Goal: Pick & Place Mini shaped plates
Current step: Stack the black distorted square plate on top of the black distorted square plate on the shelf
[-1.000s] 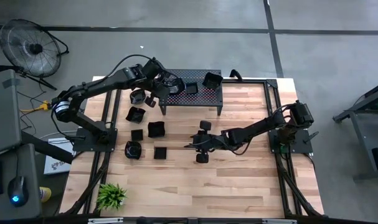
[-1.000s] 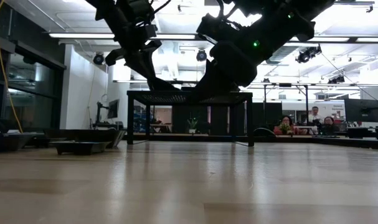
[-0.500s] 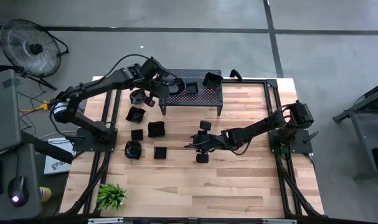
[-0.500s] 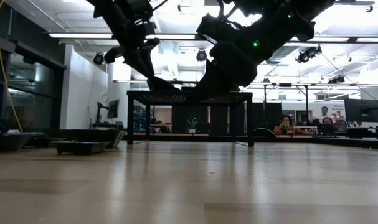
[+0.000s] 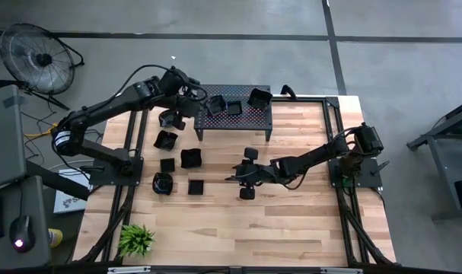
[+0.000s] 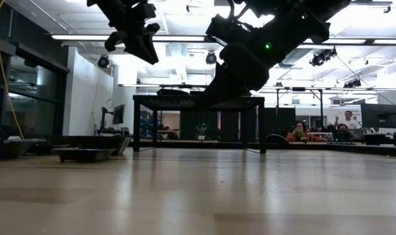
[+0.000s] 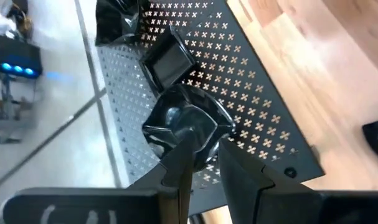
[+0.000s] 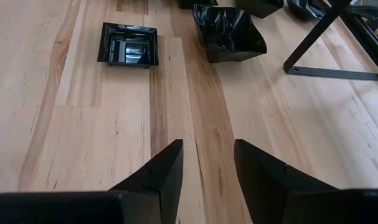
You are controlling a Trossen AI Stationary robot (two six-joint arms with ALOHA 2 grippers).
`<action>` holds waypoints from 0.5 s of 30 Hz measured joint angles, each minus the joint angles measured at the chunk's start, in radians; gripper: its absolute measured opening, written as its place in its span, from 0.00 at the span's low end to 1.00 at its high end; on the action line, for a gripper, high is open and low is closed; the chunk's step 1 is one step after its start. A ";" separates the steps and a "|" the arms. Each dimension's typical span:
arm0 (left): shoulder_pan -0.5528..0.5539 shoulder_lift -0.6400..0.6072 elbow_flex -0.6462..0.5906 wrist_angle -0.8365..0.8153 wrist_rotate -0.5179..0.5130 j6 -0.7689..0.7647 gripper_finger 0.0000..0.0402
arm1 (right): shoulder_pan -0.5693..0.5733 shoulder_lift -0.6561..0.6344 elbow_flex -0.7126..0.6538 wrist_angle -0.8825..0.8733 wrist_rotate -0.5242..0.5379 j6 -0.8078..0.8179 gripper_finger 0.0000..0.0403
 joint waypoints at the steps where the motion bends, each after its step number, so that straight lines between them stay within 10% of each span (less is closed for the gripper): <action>1: 0.000 0.000 0.000 -0.010 0.000 -0.015 0.18 | 0.000 0.000 0.000 0.000 0.000 0.005 0.34; 15: -0.079 0.001 0.000 -0.266 0.042 -0.157 0.18 | 0.000 0.000 0.000 -0.001 -0.007 0.008 0.34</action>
